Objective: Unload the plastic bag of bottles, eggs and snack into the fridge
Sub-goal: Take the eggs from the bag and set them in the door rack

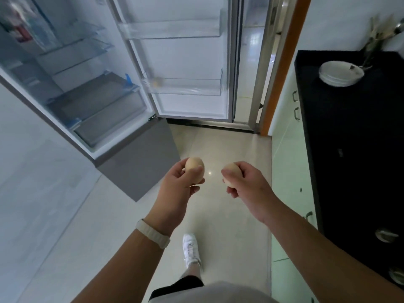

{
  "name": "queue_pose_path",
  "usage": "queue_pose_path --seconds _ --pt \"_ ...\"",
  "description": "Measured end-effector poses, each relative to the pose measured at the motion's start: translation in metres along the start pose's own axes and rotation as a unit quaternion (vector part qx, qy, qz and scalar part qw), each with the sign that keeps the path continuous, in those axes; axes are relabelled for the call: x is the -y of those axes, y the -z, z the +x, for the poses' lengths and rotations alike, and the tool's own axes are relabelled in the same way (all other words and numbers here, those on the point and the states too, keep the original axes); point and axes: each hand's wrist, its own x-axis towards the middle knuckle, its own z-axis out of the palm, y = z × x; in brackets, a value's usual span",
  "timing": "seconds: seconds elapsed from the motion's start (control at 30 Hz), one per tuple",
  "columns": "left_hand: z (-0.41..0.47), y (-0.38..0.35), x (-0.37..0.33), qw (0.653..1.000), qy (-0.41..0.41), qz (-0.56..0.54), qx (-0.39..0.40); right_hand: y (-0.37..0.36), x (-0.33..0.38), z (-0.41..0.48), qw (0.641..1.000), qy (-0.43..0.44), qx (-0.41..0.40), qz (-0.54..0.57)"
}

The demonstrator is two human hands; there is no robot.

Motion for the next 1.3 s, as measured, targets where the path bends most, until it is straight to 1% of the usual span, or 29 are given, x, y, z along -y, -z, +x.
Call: queue_pose_path --seconds 0.13,0.3,0.43,0.57,0.8,0.97,1.07,1.17,1.23,1.3 --pt "0.055 0.019 -0.012 1.0 0.003 -0.027 0.007 -0.021 0.012 0.047 1.0 0.001 -0.012 -0.019" --pt "0.133 0.053 -0.047 0.998 0.0 -0.058 0.021 -0.057 0.041 0.112 0.998 -0.004 -0.031 -0.047" --pt "0.187 0.083 -0.069 0.998 -0.009 -0.048 0.04 -0.087 0.064 0.162 0.997 0.003 -0.046 -0.059" --pt "0.235 0.111 -0.078 0.999 -0.005 -0.042 0.033 -0.119 0.076 0.2 0.997 -0.003 -0.048 -0.054" --pt "0.278 0.135 -0.085 0.998 0.0 -0.051 0.032 -0.154 0.085 0.25 0.998 -0.023 -0.026 -0.047" --pt "0.311 0.143 -0.09 0.999 0.001 -0.052 0.017 -0.158 0.092 0.287 0.999 -0.026 -0.018 -0.035" --pt "0.336 0.147 -0.092 0.999 -0.002 -0.044 -0.001 -0.153 0.092 0.314 0.999 -0.039 0.008 -0.027" --pt "0.365 0.148 -0.097 0.999 -0.005 -0.023 -0.031 -0.149 0.094 0.346 0.997 -0.037 0.037 -0.05" --pt "0.386 0.147 -0.102 0.999 -0.013 0.018 -0.05 -0.145 0.1 0.369 0.995 -0.025 0.049 -0.086" --pt "0.407 0.144 -0.107 0.997 -0.013 0.052 -0.058 -0.141 0.107 0.393 0.992 -0.018 0.074 -0.099"
